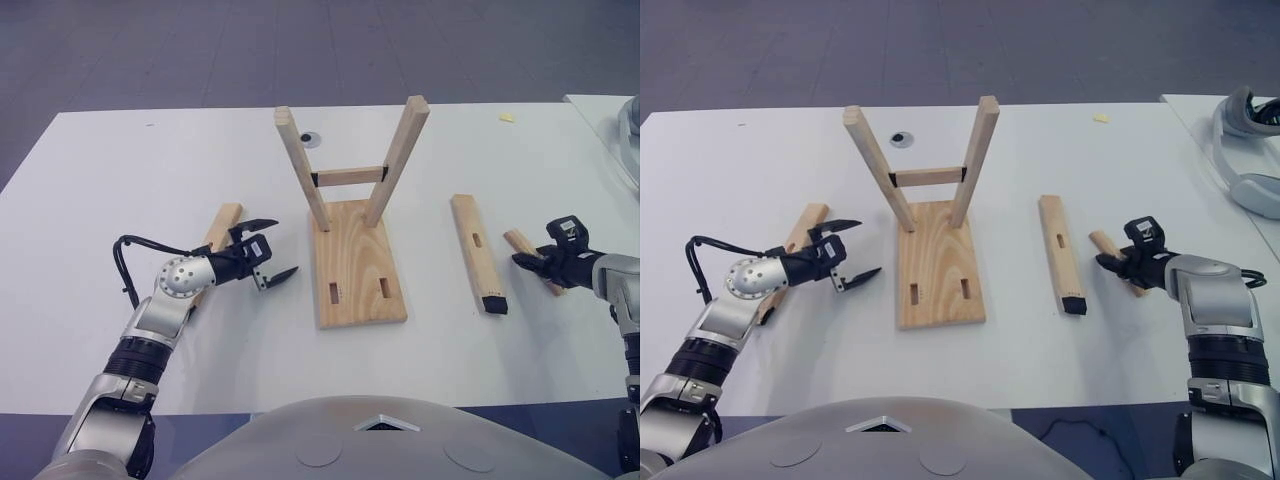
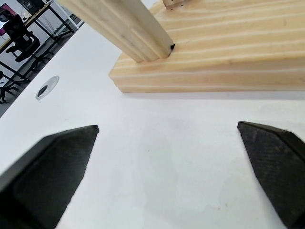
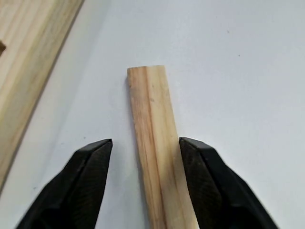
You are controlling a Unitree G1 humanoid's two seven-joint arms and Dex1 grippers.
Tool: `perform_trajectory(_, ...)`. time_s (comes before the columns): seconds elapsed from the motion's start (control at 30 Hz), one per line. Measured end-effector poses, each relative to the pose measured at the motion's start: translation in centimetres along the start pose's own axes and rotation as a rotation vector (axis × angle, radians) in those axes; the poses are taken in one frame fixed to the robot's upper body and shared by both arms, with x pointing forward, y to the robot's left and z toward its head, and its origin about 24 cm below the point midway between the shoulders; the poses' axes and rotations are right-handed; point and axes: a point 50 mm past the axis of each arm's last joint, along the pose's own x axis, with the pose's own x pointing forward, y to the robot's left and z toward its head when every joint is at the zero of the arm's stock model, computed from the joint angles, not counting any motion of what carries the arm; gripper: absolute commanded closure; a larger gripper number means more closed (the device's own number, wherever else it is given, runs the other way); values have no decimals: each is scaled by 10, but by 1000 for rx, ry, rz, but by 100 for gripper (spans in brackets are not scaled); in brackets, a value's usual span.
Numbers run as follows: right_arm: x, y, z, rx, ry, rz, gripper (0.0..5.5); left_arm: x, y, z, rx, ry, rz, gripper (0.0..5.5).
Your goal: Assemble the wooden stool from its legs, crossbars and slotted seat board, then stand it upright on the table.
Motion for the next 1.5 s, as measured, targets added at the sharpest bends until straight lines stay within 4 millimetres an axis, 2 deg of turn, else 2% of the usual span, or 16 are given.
perform_trajectory(0.17, 1, 1, -1, -14, -8, 4, 412, 1, 0, 4, 9, -11, -3, 10)
perform_trajectory(0.37, 4, -2, -2, -7, -25, 0, 413, 2, 0, 4, -45, -29, 1, 10)
perform_trajectory(0.47, 9, 3, 9, 97, -124, 29, 416, -2, 20, 18, -163, -133, 83, 10)
perform_trajectory(0.53, 6, 9, 41, 230, -309, 119, 417, -14, 49, 33, -279, -247, 187, 10)
perform_trajectory(0.6, -22, 10, 107, 229, -584, 166, 417, -36, 94, 54, -346, -368, 333, 10)
perform_trajectory(0.63, -45, 13, 141, 183, -731, 168, 417, -54, 121, 69, -361, -431, 417, 10)
perform_trajectory(0.67, -63, 17, 165, 140, -842, 149, 417, -70, 143, 86, -357, -490, 490, 10)
perform_trajectory(0.73, -82, 28, 192, 85, -978, 126, 417, -89, 169, 117, -348, -579, 565, 10)
perform_trajectory(0.77, -92, 44, 210, 39, -1068, 121, 417, -93, 182, 142, -378, -640, 581, 10)
perform_trajectory(0.8, -101, 68, 225, -17, -1147, 155, 417, -85, 186, 170, -415, -698, 543, 10)
perform_trajectory(0.87, -108, 120, 238, -137, -1216, 274, 417, -52, 173, 223, -463, -791, 369, 10)
perform_trajectory(0.97, -106, 159, 240, -186, -1231, 366, 417, -7, 138, 254, -558, -795, 157, 10)
perform_trajectory(1.0, -104, 164, 239, -184, -1227, 378, 417, 2, 128, 259, -602, -790, 108, 10)
perform_trajectory(1.13, -95, 166, 233, -158, -1197, 362, 417, 11, 114, 262, -697, -781, 36, 10)
perform_trajectory(1.33, -83, 178, 222, -136, -1146, 399, 417, 18, 113, 257, -782, -762, 69, 112)
perform_trajectory(1.5, -84, 182, 220, -138, -1145, 413, 417, 25, 108, 248, -819, -731, 54, 176)
